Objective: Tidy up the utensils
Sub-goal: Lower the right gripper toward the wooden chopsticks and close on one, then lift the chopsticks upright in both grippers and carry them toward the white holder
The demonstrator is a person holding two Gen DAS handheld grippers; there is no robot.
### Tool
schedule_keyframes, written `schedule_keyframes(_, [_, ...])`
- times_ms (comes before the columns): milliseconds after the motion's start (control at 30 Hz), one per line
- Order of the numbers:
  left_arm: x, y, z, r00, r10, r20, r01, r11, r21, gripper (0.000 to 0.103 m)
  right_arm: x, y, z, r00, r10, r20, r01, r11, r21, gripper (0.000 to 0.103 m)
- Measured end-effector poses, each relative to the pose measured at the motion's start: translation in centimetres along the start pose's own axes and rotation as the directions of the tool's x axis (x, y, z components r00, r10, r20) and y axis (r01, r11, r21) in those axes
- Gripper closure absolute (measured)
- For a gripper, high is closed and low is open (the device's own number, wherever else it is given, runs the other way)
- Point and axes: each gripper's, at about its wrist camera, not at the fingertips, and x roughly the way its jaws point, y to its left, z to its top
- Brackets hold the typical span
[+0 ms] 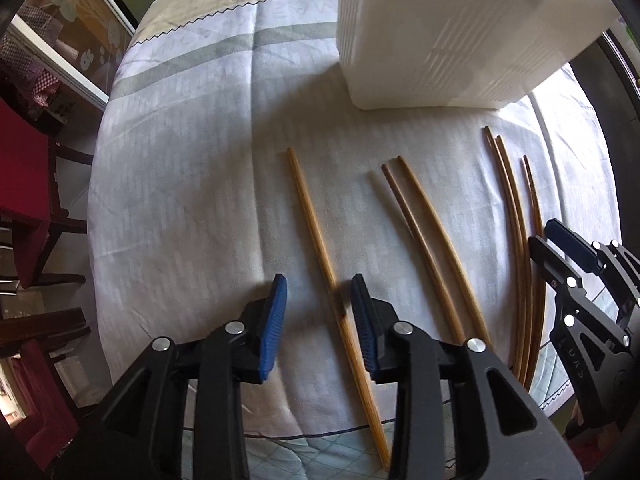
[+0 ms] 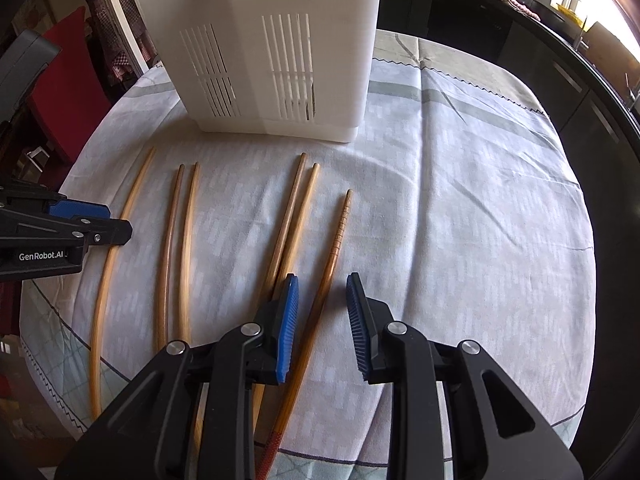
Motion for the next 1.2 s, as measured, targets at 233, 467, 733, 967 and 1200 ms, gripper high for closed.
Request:
schedule_keyframes(233, [-0.1,-0.6,0.5,1.000,0.001,0.013,-0.001,1.000,-0.017,0.084,0.1,-0.8,-0.2,1.000,0.009,0.013,-0.009,1.000,0.012,0.092])
schedule_keyframes(467, [-0.2,-2.0,0.8,1.000,-0.004,0.026,0.005,1.000,-0.019,0.096,0.1,-1.7,0.1,0.999,0.046,0.017,-0.047,0.998,0.030,0.096])
schedule_keyframes(733, [-2.2,-0.7,-0.9,0.992,-0.014,0.122,0.016,1.000,-0.012,0.097,-3.5,-4.0,0.0,0.988,0.100,0.116,-0.109,0.991,0.073,0.096])
schedule_keyframes(967, [-8.1,-1.1,-3.3,0.957,-0.038,0.286,0.028,0.999,0.037,0.097,-8.8,-5.2,-0.4,0.964,0.124,0.234,-0.147,0.986,0.083,0.096])
schedule_keyframes(1200, [-12.6,-1.3,-6.2,0.911,-0.073,0.406,0.047,0.996,0.073,0.097,-12.5,-5.2,-0.9,0.943,0.137,0.304,-0.165,0.984,0.069,0.096])
